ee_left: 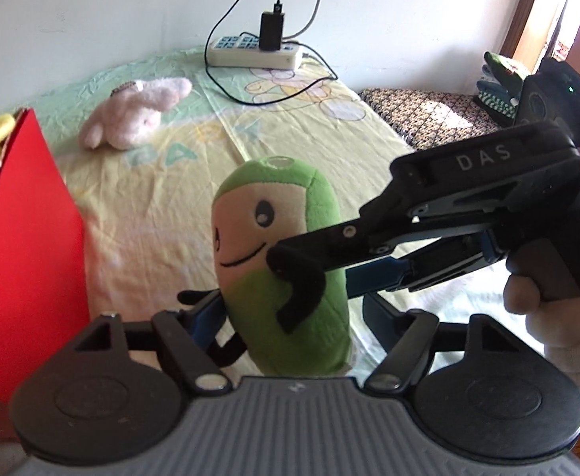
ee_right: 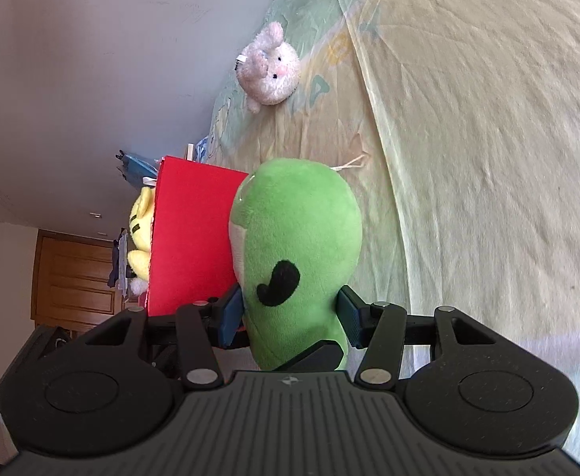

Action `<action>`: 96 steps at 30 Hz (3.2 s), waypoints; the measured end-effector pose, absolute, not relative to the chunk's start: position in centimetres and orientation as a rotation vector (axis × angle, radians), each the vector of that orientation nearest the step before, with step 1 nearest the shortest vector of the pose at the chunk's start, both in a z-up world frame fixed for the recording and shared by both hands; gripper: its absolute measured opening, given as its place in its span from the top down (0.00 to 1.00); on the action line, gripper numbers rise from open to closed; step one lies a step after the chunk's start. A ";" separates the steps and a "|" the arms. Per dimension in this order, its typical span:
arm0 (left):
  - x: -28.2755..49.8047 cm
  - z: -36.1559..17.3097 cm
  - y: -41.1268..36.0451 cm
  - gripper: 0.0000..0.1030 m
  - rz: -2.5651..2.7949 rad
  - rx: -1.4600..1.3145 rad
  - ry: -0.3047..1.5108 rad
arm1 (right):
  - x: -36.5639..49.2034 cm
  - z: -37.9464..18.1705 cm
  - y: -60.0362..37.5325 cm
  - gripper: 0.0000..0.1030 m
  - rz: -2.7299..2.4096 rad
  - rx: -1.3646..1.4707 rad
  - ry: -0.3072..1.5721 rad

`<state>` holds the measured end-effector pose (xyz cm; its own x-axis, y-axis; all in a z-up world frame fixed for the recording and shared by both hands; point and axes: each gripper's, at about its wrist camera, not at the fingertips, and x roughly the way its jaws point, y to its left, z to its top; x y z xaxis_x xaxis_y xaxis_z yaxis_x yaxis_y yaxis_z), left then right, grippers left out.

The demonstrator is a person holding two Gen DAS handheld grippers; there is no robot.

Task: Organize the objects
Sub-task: 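Lift the green plush with the right gripper and carry it over the box, then lower the green plush into the red box beside the white bunny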

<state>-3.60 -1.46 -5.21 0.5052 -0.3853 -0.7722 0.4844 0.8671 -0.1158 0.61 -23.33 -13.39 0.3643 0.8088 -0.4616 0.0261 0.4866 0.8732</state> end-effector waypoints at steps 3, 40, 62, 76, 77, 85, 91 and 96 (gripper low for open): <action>-4.8 -4.1 -1.2 0.27 -0.529 0.114 0.873 | -0.3 -12.3 -23.2 0.48 0.629 0.930 1.067; -7.3 6.6 24.5 0.21 -0.385 0.009 0.529 | 0.2 0.2 2.8 0.47 0.870 0.633 0.774; -2.8 -0.6 28.7 0.21 -0.375 0.045 0.752 | 3.0 -3.5 7.9 0.51 0.711 0.534 0.918; -2.6 -1.3 29.6 0.21 -0.324 0.103 0.761 | 3.4 -5.3 10.9 0.55 0.652 0.477 0.944; -2.7 -1.2 29.8 0.21 -0.323 0.096 0.764 | 3.5 -5.5 11.0 0.55 0.658 0.482 0.952; -2.7 -1.1 30.4 0.18 -0.300 0.119 0.769 | 2.7 -4.7 9.6 0.50 0.670 0.551 0.938; -2.5 -0.8 29.7 0.17 -0.279 0.157 0.780 | 1.5 -4.2 8.1 0.50 0.657 0.642 0.911; -1.9 -0.8 29.4 0.17 -0.246 0.172 0.826 | 1.2 -4.4 7.3 0.62 0.615 0.691 0.906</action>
<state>-1.85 29.35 -0.85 0.6521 -0.1489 -0.7434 0.2824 0.9577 0.0558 1.23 7.25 -4.39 0.4799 0.7283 -0.4892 -0.1853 0.6291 0.7549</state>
